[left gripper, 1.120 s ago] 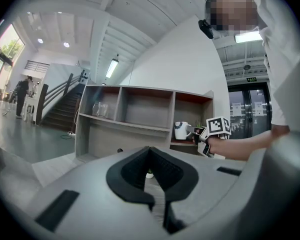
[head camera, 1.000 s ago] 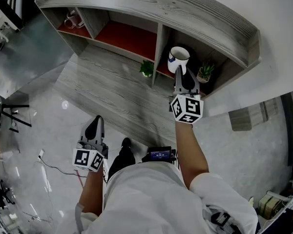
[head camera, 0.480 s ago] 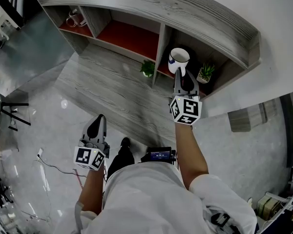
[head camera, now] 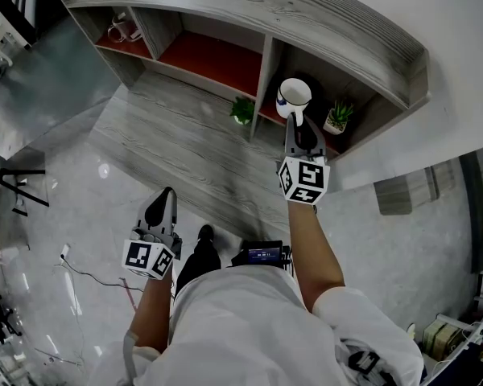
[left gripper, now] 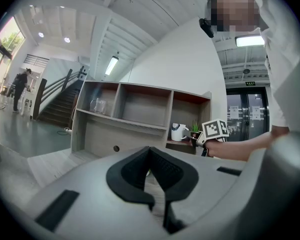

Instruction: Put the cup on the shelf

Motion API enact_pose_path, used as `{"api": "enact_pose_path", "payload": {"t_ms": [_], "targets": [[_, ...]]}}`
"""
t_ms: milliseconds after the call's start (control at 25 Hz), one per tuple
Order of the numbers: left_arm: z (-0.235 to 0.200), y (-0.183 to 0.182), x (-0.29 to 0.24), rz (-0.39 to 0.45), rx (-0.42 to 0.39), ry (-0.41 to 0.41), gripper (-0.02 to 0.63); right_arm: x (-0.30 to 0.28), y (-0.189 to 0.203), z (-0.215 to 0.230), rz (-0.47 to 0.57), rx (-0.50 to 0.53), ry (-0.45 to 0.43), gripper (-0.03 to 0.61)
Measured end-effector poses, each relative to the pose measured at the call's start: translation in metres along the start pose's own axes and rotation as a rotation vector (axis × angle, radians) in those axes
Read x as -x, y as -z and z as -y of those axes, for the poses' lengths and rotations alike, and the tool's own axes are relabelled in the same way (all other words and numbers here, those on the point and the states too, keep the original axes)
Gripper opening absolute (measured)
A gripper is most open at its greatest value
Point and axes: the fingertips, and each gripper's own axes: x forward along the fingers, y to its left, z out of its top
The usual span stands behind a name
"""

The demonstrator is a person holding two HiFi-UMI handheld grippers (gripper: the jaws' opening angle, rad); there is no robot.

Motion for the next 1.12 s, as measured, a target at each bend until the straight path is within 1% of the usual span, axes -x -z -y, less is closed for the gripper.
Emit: {"api": "enact_pose_path", "payload": {"t_ms": [280,440,480,520,560,760,920,1040,1120], "targets": [[-0.004,-0.001,0.005,0.006,0.004,-0.006,0.007,-0.004,0.002,-0.001,-0.018,-0.002,0.005,0.083],[-0.006,-0.004,0.007,0.022,0.031,-0.012,0.008,-0.005,0.004,-0.002,-0.029,-0.022,-0.012,0.084],[-0.006,-0.004,0.008,0.024,0.035,-0.013,0.007,-0.005,0.005,-0.003,-0.035,-0.030,-0.021,0.097],[-0.006,-0.004,0.008,0.024,0.036,-0.013,0.006,-0.005,0.006,-0.003,-0.039,-0.036,-0.028,0.131],[-0.005,-0.004,0.008,0.022,0.034,-0.011,0.008,-0.003,0.005,-0.003,-0.038,-0.036,-0.031,0.147],[-0.002,-0.007,0.010,0.028,0.023,-0.003,0.007,0.023,-0.013,-0.004,0.026,0.024,-0.036,0.150],[-0.002,-0.012,0.011,0.031,0.009,-0.003,0.008,0.057,-0.027,-0.007,0.053,0.069,-0.055,0.139],[0.001,-0.015,0.012,0.039,-0.004,-0.002,0.007,0.082,-0.032,-0.012,0.064,0.074,-0.096,0.086],[0.004,-0.017,0.011,0.043,-0.010,-0.001,0.007,0.098,-0.033,-0.016,0.069,0.067,-0.140,0.065]]}}
